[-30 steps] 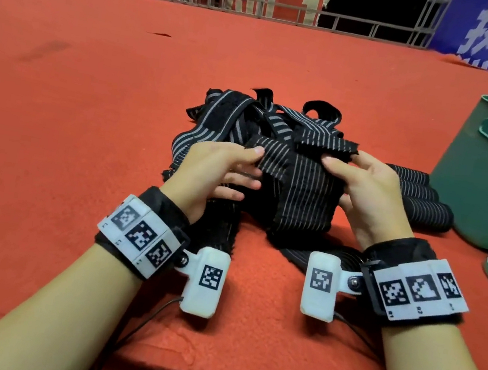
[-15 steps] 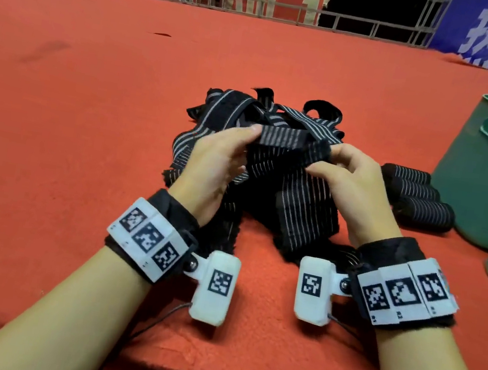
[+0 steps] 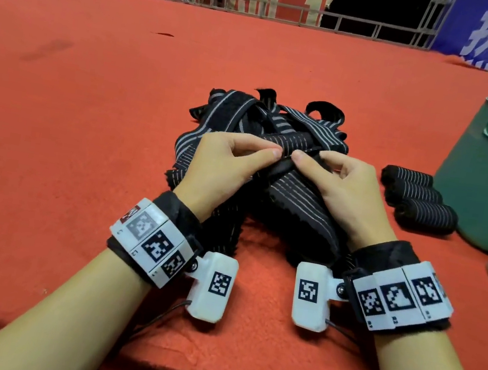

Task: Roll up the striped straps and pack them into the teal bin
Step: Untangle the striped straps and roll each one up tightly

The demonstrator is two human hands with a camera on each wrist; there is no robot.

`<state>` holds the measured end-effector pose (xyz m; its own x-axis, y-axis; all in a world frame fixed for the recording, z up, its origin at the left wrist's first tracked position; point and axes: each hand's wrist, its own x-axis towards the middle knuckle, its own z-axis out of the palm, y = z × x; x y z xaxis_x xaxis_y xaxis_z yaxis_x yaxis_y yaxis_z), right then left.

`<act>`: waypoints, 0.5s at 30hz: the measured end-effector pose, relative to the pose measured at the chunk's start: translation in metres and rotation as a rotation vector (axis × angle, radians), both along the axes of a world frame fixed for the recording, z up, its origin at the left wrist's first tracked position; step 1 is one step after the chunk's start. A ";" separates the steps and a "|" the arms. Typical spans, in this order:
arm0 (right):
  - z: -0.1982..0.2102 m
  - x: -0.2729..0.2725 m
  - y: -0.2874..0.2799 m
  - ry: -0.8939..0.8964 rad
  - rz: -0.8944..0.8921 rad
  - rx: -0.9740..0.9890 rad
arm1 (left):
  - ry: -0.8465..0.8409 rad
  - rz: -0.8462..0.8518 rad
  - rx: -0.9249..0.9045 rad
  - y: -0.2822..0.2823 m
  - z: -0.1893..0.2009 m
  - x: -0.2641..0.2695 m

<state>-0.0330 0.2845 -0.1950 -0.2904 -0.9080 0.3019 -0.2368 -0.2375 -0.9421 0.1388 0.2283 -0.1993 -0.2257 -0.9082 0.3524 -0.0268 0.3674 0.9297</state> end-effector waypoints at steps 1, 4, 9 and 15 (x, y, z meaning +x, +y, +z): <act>0.001 0.000 0.000 0.003 0.001 -0.007 | -0.009 0.007 -0.008 -0.001 0.001 0.002; 0.002 0.001 0.000 -0.038 -0.013 -0.025 | -0.020 -0.095 0.003 0.004 0.005 0.004; 0.003 0.001 0.002 -0.023 -0.002 -0.003 | -0.067 0.021 -0.062 -0.003 0.004 0.005; 0.005 -0.012 0.002 0.114 0.035 -0.001 | 0.201 0.077 0.115 -0.016 0.001 0.016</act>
<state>-0.0451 0.2863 -0.1903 -0.2219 -0.9167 0.3322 -0.3341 -0.2486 -0.9092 0.1548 0.2120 -0.1983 -0.0900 -0.9569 0.2762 0.1387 0.2626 0.9549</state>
